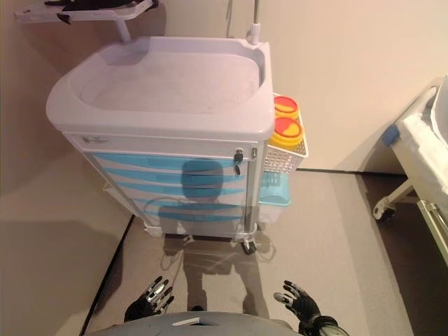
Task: Open the drawer and pick up the medicine
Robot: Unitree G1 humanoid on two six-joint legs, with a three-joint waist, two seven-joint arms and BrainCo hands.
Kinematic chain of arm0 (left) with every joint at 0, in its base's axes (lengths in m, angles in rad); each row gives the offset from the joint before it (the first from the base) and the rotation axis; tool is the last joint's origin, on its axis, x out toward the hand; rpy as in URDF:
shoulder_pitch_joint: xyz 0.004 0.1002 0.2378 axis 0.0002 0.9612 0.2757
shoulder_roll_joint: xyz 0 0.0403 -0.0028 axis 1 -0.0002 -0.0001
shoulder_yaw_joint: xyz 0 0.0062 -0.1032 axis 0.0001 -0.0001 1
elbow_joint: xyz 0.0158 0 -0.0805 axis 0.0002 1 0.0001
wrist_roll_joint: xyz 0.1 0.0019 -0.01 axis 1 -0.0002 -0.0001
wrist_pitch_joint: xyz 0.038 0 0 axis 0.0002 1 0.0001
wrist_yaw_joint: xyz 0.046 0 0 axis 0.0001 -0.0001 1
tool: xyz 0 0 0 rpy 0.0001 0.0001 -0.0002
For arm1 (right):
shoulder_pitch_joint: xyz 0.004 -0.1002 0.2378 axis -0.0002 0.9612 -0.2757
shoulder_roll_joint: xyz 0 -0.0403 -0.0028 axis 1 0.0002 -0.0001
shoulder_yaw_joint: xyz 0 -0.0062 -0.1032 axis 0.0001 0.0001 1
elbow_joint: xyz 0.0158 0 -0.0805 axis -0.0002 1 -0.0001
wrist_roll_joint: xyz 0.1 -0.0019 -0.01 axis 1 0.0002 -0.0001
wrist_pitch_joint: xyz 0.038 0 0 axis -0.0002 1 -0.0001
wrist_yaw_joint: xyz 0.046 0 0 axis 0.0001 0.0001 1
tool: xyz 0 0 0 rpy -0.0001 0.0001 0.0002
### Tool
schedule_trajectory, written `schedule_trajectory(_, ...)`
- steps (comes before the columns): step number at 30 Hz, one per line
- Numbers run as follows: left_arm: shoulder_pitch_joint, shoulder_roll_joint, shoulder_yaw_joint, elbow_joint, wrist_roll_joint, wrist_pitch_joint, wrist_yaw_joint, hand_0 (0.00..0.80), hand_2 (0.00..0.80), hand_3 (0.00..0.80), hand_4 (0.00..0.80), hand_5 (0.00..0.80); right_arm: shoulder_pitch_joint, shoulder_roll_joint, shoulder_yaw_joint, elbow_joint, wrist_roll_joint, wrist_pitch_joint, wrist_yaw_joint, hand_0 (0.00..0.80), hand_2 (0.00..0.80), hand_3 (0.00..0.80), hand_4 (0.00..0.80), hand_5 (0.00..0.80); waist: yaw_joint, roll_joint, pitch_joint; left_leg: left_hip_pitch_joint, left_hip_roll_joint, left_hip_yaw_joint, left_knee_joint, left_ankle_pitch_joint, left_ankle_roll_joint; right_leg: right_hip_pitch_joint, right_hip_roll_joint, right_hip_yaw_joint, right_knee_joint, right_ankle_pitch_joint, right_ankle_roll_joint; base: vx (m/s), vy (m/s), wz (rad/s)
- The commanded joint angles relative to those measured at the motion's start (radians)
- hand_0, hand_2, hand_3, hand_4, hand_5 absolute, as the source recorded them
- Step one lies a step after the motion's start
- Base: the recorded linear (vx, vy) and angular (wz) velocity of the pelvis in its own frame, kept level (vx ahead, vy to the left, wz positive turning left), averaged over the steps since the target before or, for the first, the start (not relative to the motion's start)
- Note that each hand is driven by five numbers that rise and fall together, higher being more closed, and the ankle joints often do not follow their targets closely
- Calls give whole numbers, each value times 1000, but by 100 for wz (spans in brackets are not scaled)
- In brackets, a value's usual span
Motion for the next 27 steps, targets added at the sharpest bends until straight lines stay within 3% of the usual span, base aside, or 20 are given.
schedule_trajectory(1,-64,-1,-23,29,37,-23,-29,0,0,0,0,0,-58,13,21,11,10,-40,13,0,0,0,0,0,14,-8,28,5,-9,-36,93,-106,42,-53,-33,-50,47,100,-9,0,0,0)
schedule_trajectory(7,-66,2,-34,1,8,23,-105,0,0,0,0,0,-59,7,16,2,6,-37,17,0,0,0,0,0,12,-7,31,8,-8,-33,91,-107,42,-50,-35,-49,42,104,-8,0,0,0)
schedule_trajectory(22,-66,6,-27,-66,16,-167,42,0,0,0,0,0,-52,9,20,-11,20,-37,8,0,0,0,0,0,17,-9,27,5,-7,-35,90,-102,38,-51,-34,-46,32,114,-8,0,0,0)
schedule_trajectory(27,-62,3,-34,-94,-22,-104,-26,0,0,0,0,0,-49,6,19,-21,27,-34,11,0,0,0,0,0,18,-10,29,4,-5,-32,91,-102,36,-53,-32,-47,33,115,-9,0,0,0)
